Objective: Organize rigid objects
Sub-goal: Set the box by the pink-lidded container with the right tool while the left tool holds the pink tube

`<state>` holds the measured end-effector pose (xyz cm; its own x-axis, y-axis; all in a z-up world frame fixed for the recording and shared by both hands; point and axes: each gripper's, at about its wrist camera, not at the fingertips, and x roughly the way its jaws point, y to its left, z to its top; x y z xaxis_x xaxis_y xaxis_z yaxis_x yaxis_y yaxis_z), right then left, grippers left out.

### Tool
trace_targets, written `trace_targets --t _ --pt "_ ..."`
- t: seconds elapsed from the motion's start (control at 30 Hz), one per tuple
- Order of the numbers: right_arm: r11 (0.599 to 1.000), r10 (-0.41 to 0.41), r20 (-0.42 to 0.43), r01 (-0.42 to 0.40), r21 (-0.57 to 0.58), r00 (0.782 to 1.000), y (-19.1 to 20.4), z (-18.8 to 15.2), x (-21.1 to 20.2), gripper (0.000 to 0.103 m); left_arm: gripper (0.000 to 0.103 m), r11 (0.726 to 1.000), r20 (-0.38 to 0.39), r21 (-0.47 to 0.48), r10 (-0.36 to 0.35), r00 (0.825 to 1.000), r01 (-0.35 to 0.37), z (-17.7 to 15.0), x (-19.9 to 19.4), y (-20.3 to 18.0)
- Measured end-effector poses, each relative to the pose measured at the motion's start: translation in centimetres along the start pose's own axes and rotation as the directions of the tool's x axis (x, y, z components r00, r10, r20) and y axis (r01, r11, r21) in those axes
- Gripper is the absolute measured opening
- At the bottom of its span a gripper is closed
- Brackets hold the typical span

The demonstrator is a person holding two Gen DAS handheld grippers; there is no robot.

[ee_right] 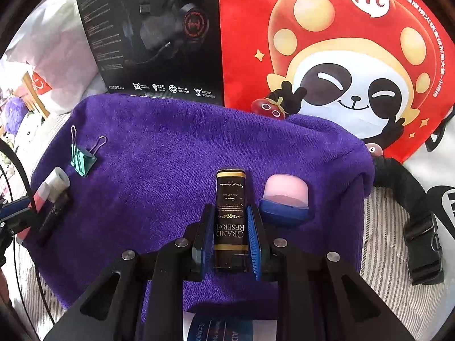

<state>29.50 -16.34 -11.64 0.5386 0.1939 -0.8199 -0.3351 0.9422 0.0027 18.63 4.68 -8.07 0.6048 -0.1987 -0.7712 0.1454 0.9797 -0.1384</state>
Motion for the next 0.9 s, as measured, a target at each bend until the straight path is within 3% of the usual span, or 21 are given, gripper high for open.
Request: trace_targets --t 0.17,0.3,0.5,0.73,0.9 --pt "1.0 0.015 -0.008 -0.015 -0.004 1.0 0.0 0.2 0.3 0.026 0.016 1.0 -0.007 0.01 0.0 1.0 0.0 -0.1 0.2 -0.2" --pt "0.997 0.067 -0.015 -0.067 -0.024 0.998 0.1 0.2 0.0 0.048 0.016 1.0 -0.011 0.013 0.005 1.0 -0.005 0.0 0.4 -0.2" --pt "0.993 0.081 0.043 -0.077 -0.085 0.996 -0.1 0.2 -2.9 0.049 0.016 1.0 -0.025 -0.005 0.015 1.0 -0.015 0.1 1.0 0.1" --pt "0.994 0.096 0.138 -0.088 -0.059 0.986 -2.9 0.6 -7.2 0.055 0.016 1.0 -0.039 -0.009 0.014 0.999 -0.015 0.6 1.5 -0.3" --pt "0.995 0.096 0.16 -0.096 -0.004 0.982 -4.8 0.7 -8.4 0.055 0.016 1.0 -0.05 0.018 0.009 0.999 -0.008 1.9 2.6 -1.6"
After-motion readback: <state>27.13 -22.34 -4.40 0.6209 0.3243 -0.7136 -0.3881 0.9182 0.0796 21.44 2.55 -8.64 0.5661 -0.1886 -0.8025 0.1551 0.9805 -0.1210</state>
